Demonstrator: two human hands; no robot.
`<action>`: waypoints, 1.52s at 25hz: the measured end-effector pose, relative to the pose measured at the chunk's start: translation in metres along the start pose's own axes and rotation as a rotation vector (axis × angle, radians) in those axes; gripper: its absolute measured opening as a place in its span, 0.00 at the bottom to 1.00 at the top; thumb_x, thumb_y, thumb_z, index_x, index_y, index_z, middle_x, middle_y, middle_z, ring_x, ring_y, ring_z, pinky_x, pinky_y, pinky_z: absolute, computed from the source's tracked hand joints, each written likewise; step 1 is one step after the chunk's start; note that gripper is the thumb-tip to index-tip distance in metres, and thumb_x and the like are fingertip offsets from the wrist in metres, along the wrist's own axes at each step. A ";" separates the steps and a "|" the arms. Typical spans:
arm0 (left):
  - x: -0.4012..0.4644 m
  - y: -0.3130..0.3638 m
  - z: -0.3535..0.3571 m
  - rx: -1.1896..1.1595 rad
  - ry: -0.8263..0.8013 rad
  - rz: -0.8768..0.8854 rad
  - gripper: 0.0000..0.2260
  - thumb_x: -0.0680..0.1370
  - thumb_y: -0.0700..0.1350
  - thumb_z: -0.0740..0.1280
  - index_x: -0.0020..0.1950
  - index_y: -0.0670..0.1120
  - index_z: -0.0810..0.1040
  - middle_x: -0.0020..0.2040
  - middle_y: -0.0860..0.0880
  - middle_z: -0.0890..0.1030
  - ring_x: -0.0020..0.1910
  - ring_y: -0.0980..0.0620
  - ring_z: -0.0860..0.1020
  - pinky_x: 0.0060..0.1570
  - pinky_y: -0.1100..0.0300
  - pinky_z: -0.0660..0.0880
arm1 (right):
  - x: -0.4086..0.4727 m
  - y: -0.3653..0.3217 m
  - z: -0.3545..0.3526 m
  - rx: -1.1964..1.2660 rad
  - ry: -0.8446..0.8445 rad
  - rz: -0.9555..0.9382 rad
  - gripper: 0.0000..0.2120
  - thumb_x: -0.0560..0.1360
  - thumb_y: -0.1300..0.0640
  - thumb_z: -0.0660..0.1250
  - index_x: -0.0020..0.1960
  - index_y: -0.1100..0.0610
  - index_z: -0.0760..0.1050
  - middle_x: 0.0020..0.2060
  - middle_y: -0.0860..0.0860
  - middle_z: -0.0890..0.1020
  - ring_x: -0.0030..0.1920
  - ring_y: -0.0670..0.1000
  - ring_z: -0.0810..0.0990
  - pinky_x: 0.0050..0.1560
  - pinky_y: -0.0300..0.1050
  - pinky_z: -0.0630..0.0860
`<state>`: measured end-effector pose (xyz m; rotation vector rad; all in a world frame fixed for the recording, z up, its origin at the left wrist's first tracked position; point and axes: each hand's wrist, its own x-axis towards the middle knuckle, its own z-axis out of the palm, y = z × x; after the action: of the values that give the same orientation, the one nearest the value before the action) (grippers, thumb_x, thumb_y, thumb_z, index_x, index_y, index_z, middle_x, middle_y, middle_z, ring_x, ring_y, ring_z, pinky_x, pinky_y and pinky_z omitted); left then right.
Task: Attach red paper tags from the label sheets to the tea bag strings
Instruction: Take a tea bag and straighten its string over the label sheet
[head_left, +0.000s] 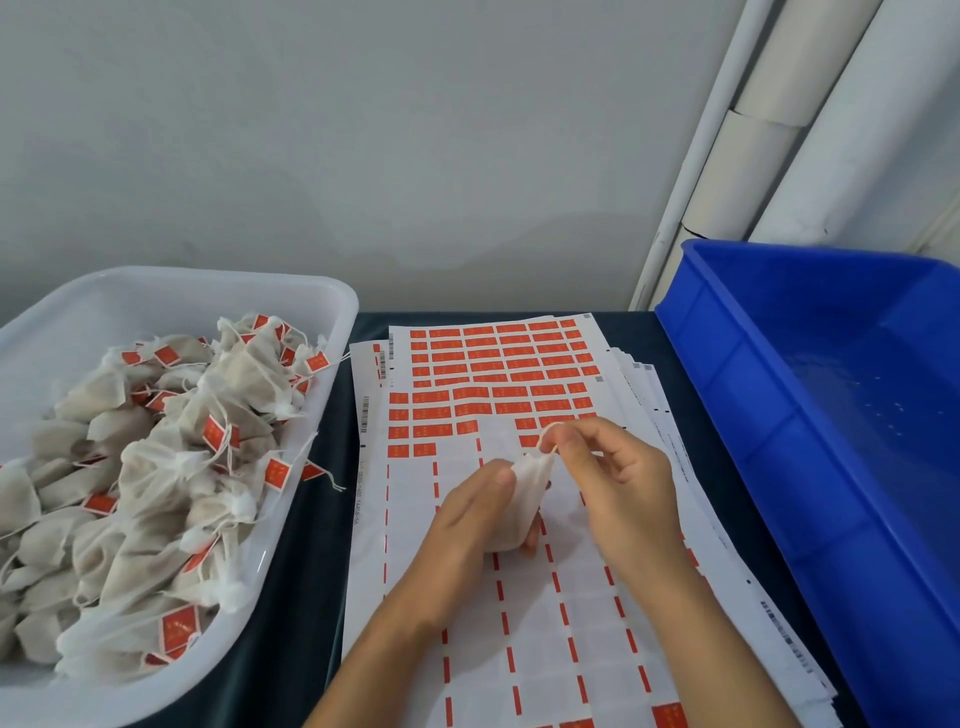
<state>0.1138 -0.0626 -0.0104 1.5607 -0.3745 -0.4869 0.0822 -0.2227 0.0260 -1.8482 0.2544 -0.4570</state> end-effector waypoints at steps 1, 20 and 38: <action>0.000 -0.001 0.000 0.011 0.004 -0.036 0.27 0.71 0.79 0.56 0.56 0.63 0.81 0.49 0.54 0.84 0.51 0.53 0.83 0.52 0.61 0.80 | 0.000 0.001 -0.001 0.028 0.024 0.018 0.09 0.82 0.50 0.66 0.46 0.45 0.84 0.46 0.37 0.86 0.53 0.39 0.83 0.49 0.33 0.77; 0.005 0.006 0.000 -0.033 0.113 0.002 0.15 0.78 0.65 0.64 0.47 0.57 0.82 0.47 0.53 0.84 0.50 0.57 0.82 0.47 0.74 0.75 | 0.000 0.034 -0.004 -0.275 0.203 -0.047 0.18 0.83 0.51 0.66 0.69 0.36 0.68 0.64 0.33 0.74 0.62 0.38 0.76 0.62 0.39 0.74; 0.008 0.002 0.003 0.133 -0.032 0.016 0.14 0.79 0.64 0.61 0.47 0.59 0.81 0.47 0.55 0.82 0.49 0.55 0.80 0.48 0.62 0.78 | -0.012 0.050 0.002 -0.218 0.248 -0.214 0.05 0.77 0.45 0.68 0.52 0.41 0.79 0.50 0.37 0.83 0.56 0.39 0.81 0.52 0.29 0.76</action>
<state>0.1186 -0.0695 -0.0094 1.6792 -0.4510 -0.4825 0.0751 -0.2327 -0.0239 -2.0413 0.2838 -0.8372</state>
